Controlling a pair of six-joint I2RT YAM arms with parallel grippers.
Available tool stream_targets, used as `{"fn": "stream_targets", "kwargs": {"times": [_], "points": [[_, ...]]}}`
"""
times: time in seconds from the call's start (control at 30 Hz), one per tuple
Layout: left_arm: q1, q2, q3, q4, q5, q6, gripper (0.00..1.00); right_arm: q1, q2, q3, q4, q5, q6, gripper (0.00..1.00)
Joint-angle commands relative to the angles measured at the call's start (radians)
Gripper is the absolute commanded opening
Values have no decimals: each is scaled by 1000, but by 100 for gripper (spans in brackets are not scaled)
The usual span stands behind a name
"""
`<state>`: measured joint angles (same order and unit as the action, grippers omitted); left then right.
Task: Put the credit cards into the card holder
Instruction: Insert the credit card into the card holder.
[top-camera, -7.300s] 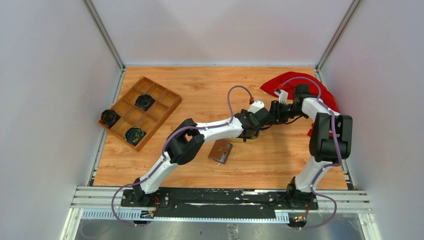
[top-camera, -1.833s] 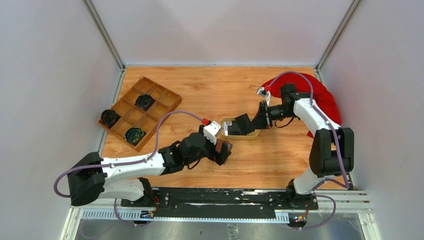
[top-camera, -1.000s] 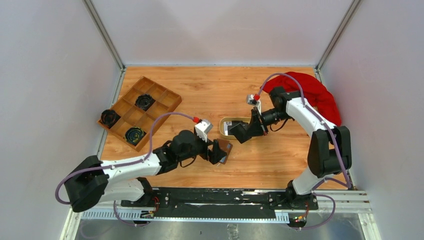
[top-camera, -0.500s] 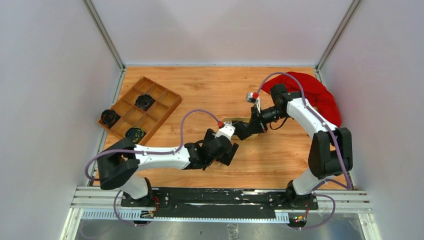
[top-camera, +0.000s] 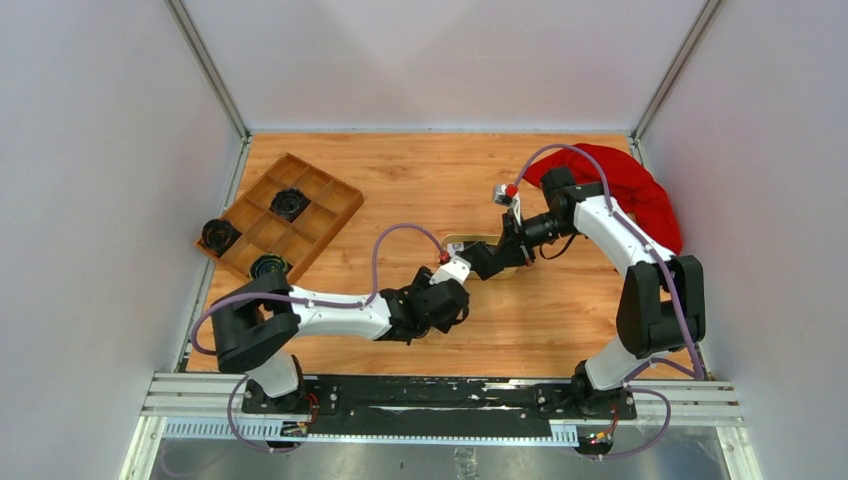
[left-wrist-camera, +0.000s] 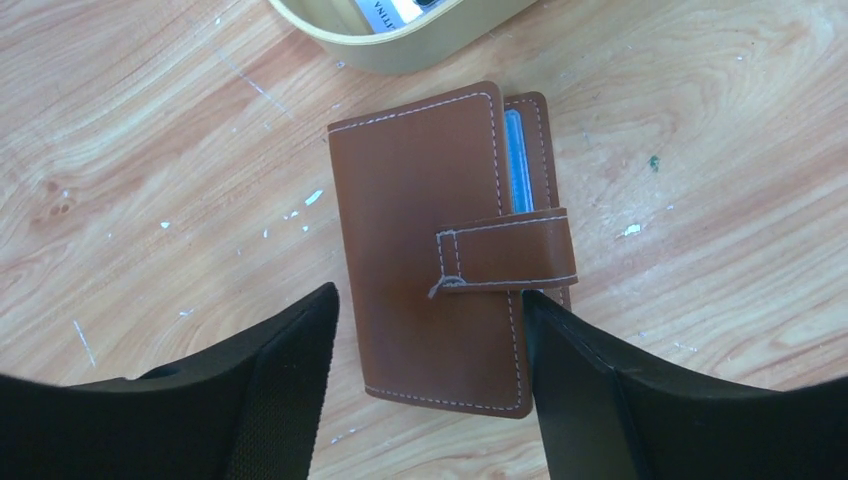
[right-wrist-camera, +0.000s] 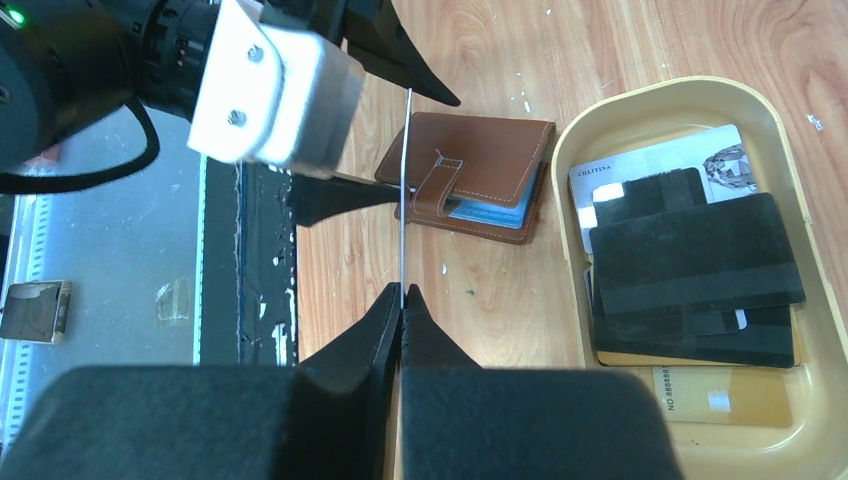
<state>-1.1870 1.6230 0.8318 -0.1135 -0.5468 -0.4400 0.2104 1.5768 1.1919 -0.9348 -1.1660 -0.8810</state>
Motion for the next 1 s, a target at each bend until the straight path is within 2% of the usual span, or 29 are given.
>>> {"fn": "stream_targets", "kwargs": {"times": [0.0,0.13,0.43,0.5,0.67,0.8,0.97], "points": [[18,-101,-68,40,8,-34,68,-11,-21,-9,-9,-7,5,0],[100,-205,-179,141,166,-72,55,-11,-21,-9,-9,-8,6,0],[245,-341,-307,199,390,-18,11,-7,-39,-23,-10,-28,-18,0],[277,-361,-317,200,424,4,4,-2,-55,-34,-8,-36,-37,0],[330,-419,-337,200,499,33,0,22,-103,-87,48,-38,-62,0],[373,-450,-347,201,675,36,0,57,-140,-126,78,-32,-108,1],[446,-407,-335,204,985,-9,0,154,-282,-233,77,6,-444,0]]}}
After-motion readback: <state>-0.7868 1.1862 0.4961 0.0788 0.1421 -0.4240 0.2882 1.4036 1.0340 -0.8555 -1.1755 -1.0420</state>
